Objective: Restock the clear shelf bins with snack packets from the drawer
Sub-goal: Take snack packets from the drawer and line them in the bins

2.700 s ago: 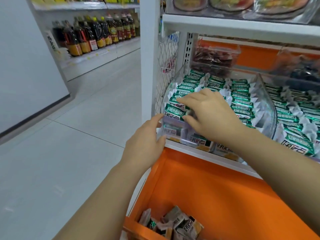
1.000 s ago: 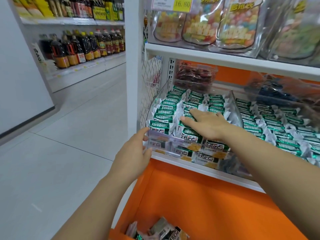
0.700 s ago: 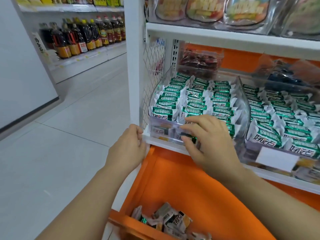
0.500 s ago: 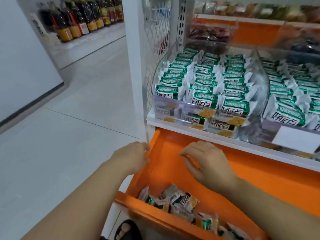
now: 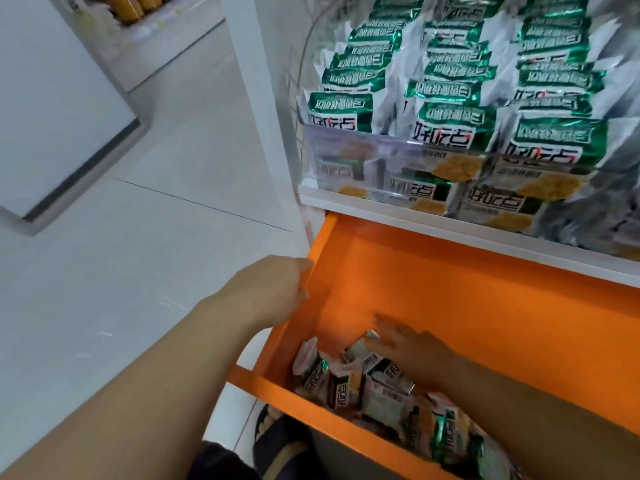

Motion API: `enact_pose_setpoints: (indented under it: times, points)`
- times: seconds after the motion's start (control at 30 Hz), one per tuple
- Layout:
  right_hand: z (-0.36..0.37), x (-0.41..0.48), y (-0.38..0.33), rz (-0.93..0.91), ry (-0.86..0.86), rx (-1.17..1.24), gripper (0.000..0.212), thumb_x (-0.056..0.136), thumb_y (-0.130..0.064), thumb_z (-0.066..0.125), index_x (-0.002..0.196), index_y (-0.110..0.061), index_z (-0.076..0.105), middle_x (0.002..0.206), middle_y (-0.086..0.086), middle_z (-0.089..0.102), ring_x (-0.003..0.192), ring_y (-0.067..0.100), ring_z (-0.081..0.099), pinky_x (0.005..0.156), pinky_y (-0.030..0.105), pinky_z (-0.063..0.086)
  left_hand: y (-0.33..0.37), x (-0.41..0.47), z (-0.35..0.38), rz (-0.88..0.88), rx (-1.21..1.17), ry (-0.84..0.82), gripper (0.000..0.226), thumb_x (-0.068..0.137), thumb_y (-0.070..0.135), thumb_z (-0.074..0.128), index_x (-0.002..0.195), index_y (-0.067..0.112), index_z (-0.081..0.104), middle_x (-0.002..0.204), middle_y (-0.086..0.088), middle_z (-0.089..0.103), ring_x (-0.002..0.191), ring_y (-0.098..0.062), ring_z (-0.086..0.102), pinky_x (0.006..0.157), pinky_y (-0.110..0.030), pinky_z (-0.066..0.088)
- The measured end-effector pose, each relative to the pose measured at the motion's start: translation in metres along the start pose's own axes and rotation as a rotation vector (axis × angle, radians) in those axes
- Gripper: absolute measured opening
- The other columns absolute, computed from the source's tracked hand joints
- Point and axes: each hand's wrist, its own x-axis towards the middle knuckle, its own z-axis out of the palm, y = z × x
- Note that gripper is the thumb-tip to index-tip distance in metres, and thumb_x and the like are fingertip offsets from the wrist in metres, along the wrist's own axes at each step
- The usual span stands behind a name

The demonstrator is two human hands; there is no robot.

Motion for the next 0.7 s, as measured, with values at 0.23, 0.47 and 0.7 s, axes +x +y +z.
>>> enact_pose_setpoints:
  times: [0.23,0.47,0.7]
  points:
    - [0.016,0.028,0.011,-0.150,0.021,-0.183,0.070,0.100,-0.018,0.046,0.154,-0.020,0.000,0.160,0.008,0.006,0.145,0.028,0.011,0.114,0.048,0.016,0.007,0.001,-0.004,0.012,0.057,0.014,0.048,0.098,0.027,0.047,0.144,0.027,0.034,0.134,-0.004,0.054,0.118,-0.022,0.051,0.097,-0.038,0.045]
    - [0.027,0.018,0.030,-0.052,0.095,-0.015,0.093,0.078,-0.029,0.073,0.150,-0.028,0.015,0.153,0.001,0.025,0.136,0.023,0.029,0.105,0.035,0.032,0.010,0.003,-0.003,-0.014,0.112,-0.004,0.058,0.099,0.032,0.045,0.151,0.027,0.019,0.147,-0.004,0.043,0.132,-0.023,0.043,0.105,-0.037,0.040]
    - [0.005,-0.016,0.033,0.100,0.069,0.192,0.103,0.069,-0.049,0.079,0.150,-0.029,0.018,0.140,0.003,0.039,0.121,0.023,0.049,0.088,0.029,0.045,0.015,-0.003,-0.009,0.012,0.145,-0.052,0.057,0.099,0.035,0.044,0.150,0.030,0.020,0.149,-0.003,0.036,0.134,-0.022,0.039,0.104,-0.038,0.040]
